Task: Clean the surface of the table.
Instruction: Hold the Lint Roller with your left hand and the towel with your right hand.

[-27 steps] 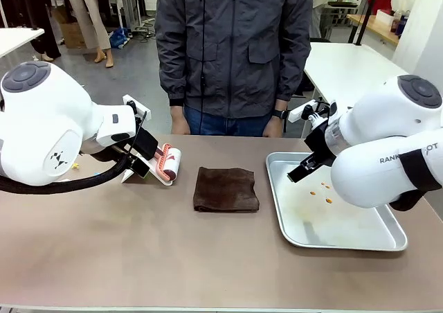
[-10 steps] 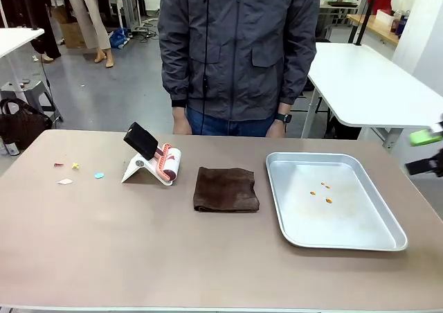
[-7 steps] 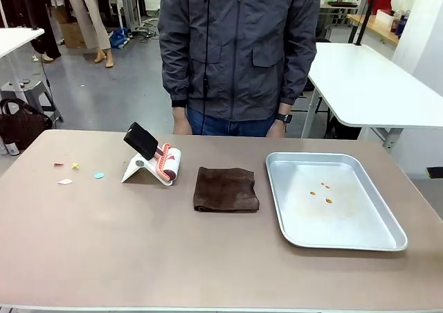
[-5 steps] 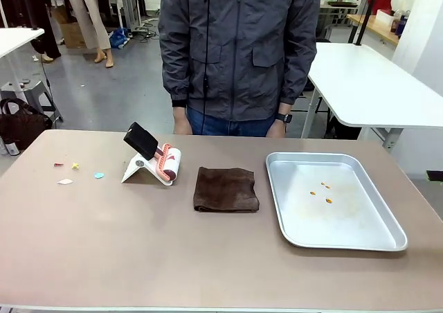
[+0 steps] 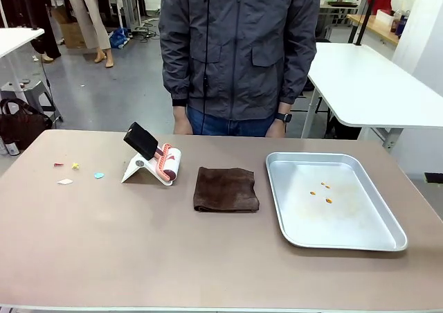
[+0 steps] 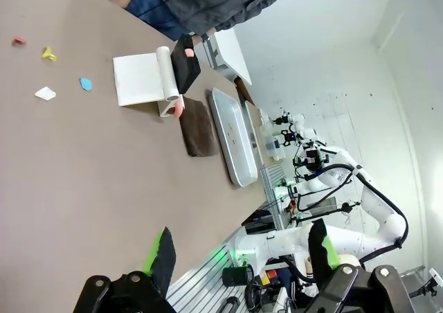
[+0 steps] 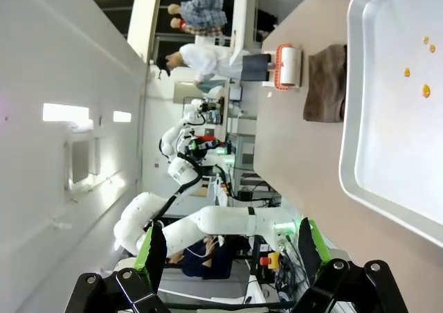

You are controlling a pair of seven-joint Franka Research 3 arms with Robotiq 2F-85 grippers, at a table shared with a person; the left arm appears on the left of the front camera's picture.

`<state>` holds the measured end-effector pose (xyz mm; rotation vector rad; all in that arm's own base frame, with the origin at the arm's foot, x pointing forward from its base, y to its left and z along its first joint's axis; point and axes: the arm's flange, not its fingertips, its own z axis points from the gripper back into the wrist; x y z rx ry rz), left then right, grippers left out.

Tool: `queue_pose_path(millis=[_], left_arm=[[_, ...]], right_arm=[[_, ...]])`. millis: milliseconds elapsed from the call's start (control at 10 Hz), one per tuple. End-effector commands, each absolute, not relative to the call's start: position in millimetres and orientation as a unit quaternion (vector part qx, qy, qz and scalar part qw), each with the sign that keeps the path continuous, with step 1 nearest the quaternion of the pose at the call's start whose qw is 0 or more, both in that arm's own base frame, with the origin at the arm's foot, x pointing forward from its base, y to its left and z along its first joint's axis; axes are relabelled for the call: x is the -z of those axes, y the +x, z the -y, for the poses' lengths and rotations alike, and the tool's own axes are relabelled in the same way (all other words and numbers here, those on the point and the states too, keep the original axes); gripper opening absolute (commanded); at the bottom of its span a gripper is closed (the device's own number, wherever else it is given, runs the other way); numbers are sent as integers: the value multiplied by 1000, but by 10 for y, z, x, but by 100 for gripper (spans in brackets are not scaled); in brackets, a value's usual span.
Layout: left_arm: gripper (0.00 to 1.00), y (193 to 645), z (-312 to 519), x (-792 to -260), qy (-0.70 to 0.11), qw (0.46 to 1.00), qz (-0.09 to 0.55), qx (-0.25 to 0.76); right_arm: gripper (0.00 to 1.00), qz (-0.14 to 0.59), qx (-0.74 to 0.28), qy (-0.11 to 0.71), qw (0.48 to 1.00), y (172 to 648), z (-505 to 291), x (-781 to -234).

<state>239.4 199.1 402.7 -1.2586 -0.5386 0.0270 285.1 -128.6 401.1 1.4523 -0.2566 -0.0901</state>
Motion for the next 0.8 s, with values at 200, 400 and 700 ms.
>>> queue_pose_path(millis=[200,400,700], left_arm=[[100,2378,-1981,-4071,-582,771,257,-5],[100,2400,-1910,-4121,-560,793,239,-23],[100,2632,-1453,-4620,-511,825,239,-31]], right_arm=[[100,120,35,665,736,2839,1305,-4051],[100,122,36,646,752,2837,1182,-4073],[100,158,12,571,805,2862,594,-4349]])
